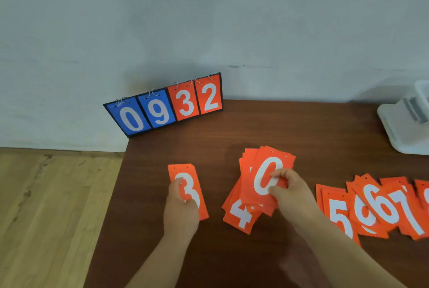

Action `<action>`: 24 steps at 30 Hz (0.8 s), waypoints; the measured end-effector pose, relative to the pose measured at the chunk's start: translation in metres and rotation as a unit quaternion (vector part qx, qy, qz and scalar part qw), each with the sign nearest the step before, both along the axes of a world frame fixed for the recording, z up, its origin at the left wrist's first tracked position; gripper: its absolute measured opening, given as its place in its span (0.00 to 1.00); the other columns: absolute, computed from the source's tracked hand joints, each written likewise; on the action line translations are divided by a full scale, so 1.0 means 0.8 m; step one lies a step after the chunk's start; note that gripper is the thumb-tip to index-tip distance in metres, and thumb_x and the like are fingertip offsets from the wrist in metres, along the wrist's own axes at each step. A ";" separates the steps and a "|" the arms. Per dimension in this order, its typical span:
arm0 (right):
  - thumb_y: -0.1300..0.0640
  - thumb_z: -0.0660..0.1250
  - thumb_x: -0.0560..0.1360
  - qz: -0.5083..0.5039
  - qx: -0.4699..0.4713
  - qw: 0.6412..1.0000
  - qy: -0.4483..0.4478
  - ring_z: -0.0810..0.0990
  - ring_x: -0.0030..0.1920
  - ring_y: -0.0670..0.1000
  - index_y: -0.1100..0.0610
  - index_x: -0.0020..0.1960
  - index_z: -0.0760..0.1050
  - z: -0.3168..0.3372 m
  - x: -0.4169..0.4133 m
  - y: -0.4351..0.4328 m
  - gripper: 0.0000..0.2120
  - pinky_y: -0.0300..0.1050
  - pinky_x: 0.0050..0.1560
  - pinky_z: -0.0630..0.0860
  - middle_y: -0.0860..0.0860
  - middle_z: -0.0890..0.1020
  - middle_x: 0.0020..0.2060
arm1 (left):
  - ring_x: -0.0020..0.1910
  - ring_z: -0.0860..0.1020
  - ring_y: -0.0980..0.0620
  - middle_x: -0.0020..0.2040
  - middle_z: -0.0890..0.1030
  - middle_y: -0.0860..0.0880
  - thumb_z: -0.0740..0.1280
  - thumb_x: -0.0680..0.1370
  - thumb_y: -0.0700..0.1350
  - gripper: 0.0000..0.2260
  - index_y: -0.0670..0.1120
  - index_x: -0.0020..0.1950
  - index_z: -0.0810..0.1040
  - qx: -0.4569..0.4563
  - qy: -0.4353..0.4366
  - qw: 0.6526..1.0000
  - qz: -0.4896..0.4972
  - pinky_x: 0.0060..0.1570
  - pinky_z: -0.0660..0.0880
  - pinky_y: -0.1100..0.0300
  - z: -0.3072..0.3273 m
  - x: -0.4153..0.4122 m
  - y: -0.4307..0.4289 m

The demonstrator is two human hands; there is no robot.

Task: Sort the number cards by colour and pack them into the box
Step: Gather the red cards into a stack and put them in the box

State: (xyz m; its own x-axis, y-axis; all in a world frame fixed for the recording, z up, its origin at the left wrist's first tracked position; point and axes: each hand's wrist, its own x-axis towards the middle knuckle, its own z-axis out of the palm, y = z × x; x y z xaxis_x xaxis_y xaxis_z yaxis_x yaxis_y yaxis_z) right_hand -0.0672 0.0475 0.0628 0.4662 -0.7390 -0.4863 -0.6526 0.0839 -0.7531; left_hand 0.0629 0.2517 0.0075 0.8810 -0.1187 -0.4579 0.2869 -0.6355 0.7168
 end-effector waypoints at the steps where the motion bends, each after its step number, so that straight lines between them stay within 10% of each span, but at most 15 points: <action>1: 0.66 0.65 0.75 0.001 0.004 1.000 -0.006 0.81 0.43 0.47 0.47 0.51 0.76 0.002 0.002 0.000 0.14 0.50 0.45 0.82 0.46 0.79 0.50 | 0.69 0.72 0.41 0.74 0.70 0.47 0.59 0.79 0.36 0.26 0.59 0.73 0.66 -0.001 -0.012 1.000 0.012 0.64 0.75 0.44 0.006 0.003 0.001; 12: 0.70 0.64 0.78 -0.051 0.301 0.937 -0.170 0.83 0.56 0.61 0.54 0.58 0.79 0.016 -0.004 -0.022 0.14 0.64 0.56 0.80 0.56 0.83 0.57 | 0.62 0.72 0.51 0.65 0.68 0.56 0.65 0.80 0.37 0.27 0.66 0.70 0.67 -0.143 0.078 0.987 -0.006 0.59 0.79 0.50 0.072 -0.035 -0.054; 24: 0.68 0.66 0.78 -0.001 0.337 0.931 -0.141 0.83 0.56 0.61 0.55 0.56 0.79 0.024 -0.044 -0.040 0.11 0.57 0.54 0.81 0.56 0.81 0.59 | 0.54 0.82 0.51 0.57 0.81 0.53 0.58 0.82 0.38 0.17 0.58 0.60 0.76 -0.257 0.086 0.956 -0.116 0.49 0.83 0.52 0.125 -0.091 -0.114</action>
State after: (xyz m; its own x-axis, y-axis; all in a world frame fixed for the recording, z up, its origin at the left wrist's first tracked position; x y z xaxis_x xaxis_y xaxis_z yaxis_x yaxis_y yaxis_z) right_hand -0.1025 0.0154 0.0816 0.6445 -0.3123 -0.6979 -0.4356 0.6001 -0.6709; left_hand -0.0097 0.1607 0.1076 0.7214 -0.5492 -0.4220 0.3222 -0.2731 0.9064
